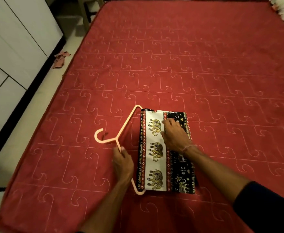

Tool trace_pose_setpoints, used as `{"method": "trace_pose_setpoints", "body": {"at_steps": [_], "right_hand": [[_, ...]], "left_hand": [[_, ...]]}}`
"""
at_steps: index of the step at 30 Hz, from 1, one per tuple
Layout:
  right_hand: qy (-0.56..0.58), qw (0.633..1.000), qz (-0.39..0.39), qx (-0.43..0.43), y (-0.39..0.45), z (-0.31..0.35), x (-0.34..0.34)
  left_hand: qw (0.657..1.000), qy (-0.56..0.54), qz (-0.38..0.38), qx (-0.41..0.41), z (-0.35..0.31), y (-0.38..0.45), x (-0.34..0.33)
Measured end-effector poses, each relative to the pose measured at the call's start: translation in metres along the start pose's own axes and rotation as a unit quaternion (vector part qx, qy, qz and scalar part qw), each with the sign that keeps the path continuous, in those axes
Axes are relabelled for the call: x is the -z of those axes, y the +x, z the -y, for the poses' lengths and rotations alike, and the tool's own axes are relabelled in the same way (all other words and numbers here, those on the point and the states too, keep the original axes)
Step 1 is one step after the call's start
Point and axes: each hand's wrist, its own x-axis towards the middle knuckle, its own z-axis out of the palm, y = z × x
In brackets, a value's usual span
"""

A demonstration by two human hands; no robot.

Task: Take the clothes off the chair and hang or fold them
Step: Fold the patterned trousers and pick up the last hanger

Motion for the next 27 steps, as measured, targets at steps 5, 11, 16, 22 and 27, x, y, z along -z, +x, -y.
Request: {"method": "trace_pose_setpoints", "body": {"at_steps": [5,11,16,22,27], "right_hand": [[0.05,0.99,0.057,0.118,0.083,0.042,0.0],[-0.114,0.964,0.097,0.22,0.141,0.078,0.012],[-0.119,0.953,0.041,0.276,0.142,0.097,0.038],[-0.086,0.957,-0.004,0.278,0.13,0.131,0.063],[-0.107,0.953,-0.023,0.282,0.117,0.158,0.073]], "left_hand": [[0.996,-0.092,-0.001,0.016,0.013,-0.005,0.001],[0.992,-0.08,-0.006,-0.098,-0.017,0.009,0.04],[0.98,-0.051,-0.006,-0.194,-0.033,0.027,0.092],[0.99,-0.018,0.064,-0.126,-0.041,0.05,0.155],[0.977,0.147,0.121,-0.092,0.002,0.047,0.212]]}}
